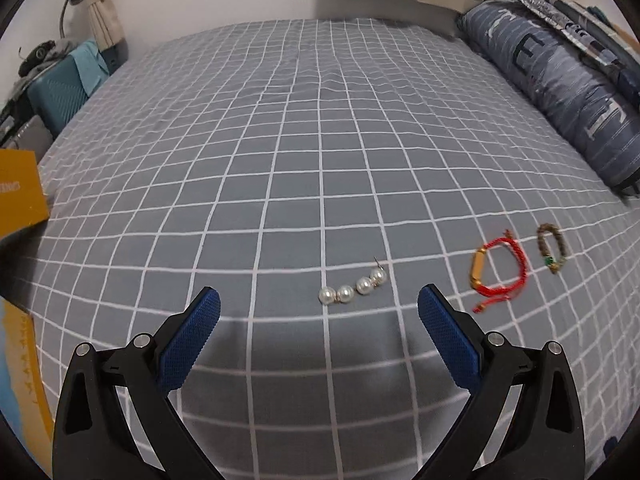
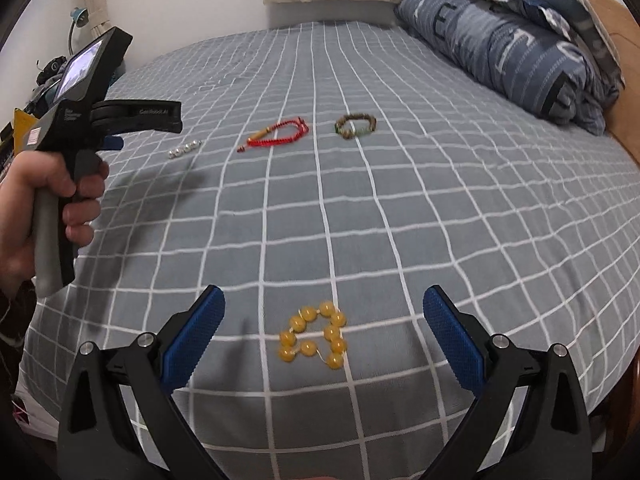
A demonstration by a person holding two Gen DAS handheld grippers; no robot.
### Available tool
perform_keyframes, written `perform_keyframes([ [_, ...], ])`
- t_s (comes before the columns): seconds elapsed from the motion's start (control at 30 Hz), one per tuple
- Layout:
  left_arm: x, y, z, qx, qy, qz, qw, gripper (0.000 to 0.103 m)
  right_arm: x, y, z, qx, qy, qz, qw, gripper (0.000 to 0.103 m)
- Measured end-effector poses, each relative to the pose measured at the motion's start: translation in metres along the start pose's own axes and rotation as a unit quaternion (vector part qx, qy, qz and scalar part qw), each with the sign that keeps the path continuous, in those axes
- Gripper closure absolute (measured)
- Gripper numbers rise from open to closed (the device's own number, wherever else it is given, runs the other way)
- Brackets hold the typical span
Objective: Organize jewelry
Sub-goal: 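Move both tools back toward the pearl string and amber beads, then grasp the pearl string with the left tool while the right tool grasps the amber beads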
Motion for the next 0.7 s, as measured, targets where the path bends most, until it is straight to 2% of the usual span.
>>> perform_keyframes([
  [0.27,-0.008,-0.002,0.033,0.015,0.002,-0.015,0.9998,0.006,-0.005,-0.019,0.017,0.013,0.005,0.003,1.000,0.008],
  [0.47,-0.016,-0.008,0.050,0.023,0.002,-0.025,0.9994,0.007,-0.004,-0.030,0.025,0.008,0.002,-0.008,1.000,0.022],
  [0.57,-0.019,-0.011,0.051,0.013,0.007,-0.021,0.9997,0.008,-0.006,-0.031,0.025,0.000,0.001,-0.008,1.000,0.034],
  [0.7,-0.020,-0.014,0.049,0.006,-0.007,-0.021,0.9997,0.025,-0.007,-0.030,0.024,-0.006,-0.003,-0.011,1.000,0.049],
])
Point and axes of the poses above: each gripper's, at about its wrist camera, not at the fingertips, and z roughly the way its jaws point, x to its left, y to its top, the point moved 1 cm from there along z, roughly the way its jaws point, and after that the axes turned 13 degrees about y, right-handed, at the moved point
